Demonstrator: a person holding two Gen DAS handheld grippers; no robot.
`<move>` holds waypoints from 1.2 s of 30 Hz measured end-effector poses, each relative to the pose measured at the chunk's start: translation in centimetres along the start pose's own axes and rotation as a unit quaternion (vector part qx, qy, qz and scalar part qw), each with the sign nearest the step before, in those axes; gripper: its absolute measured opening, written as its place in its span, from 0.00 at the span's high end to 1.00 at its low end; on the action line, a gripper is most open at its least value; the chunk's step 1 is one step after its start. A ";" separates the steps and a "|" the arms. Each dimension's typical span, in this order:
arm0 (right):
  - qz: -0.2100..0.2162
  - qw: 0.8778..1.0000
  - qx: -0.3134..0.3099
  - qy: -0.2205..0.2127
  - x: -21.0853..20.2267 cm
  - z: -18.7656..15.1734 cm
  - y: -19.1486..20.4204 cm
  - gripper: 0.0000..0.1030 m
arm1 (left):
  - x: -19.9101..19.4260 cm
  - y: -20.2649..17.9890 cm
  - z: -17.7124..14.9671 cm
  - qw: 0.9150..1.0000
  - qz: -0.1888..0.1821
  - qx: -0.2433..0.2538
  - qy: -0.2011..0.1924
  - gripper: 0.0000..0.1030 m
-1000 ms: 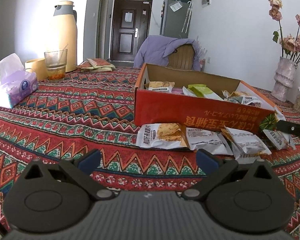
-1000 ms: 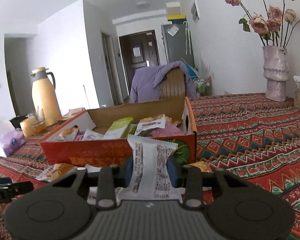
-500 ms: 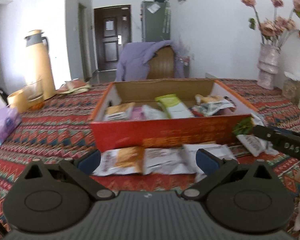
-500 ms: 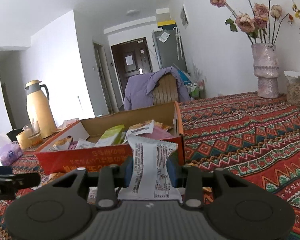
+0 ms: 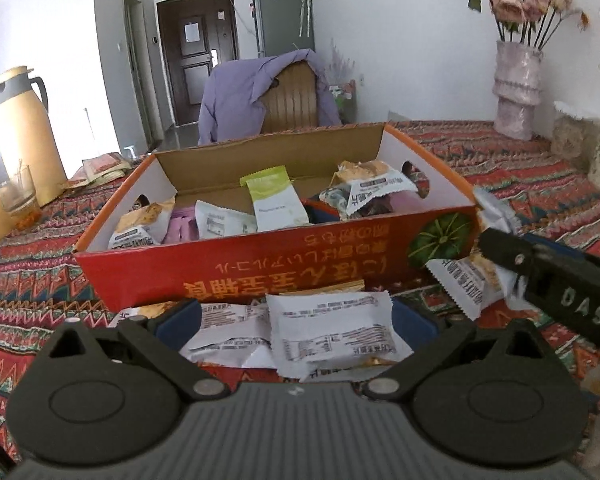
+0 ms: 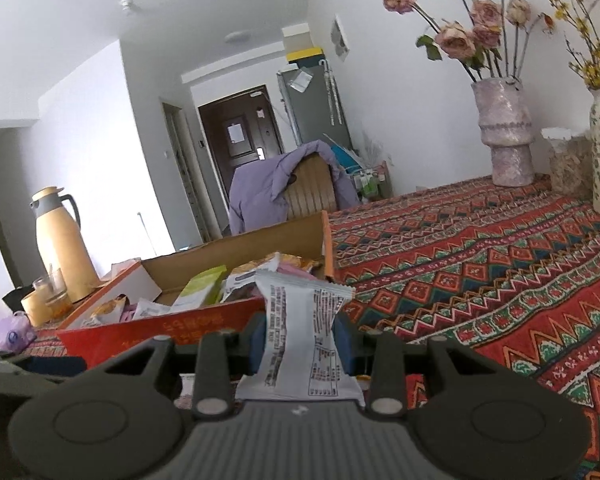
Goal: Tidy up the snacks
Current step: 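Grasp another white wrapper with the left gripper while the right gripper holds its wrapper, then carry both white wrappers over the box and open both grippers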
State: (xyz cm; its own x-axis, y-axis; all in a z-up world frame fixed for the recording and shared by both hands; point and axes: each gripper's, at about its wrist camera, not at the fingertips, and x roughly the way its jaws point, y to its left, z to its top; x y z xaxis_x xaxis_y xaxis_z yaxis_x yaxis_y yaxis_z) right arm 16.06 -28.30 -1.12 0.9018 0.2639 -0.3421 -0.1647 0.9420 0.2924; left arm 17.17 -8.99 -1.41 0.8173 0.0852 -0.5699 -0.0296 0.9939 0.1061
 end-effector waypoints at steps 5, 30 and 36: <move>-0.019 1.000 0.018 0.012 0.5 -0.1 -0.6 0.65 | 0.8 -1.0 -0.1 1.000 -0.004 0.007 0.005 0.00; 0.003 1.000 0.009 -0.001 0.1 -0.1 -0.2 0.65 | 0.7 -0.4 -0.1 0.999 -0.015 -0.030 -0.001 0.37; 0.006 1.000 0.001 -0.006 -0.1 -0.2 0.1 0.65 | -1.4 1.0 0.4 0.999 -0.018 -0.039 -0.031 0.37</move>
State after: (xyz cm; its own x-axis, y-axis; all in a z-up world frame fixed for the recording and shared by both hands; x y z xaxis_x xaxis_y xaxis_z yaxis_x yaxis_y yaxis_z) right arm 15.89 -28.16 -1.22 0.9050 0.2718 -0.3273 -0.1738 0.9384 0.2985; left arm 16.25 -8.15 -0.21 0.8530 0.0481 -0.5197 -0.0431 0.9988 0.0216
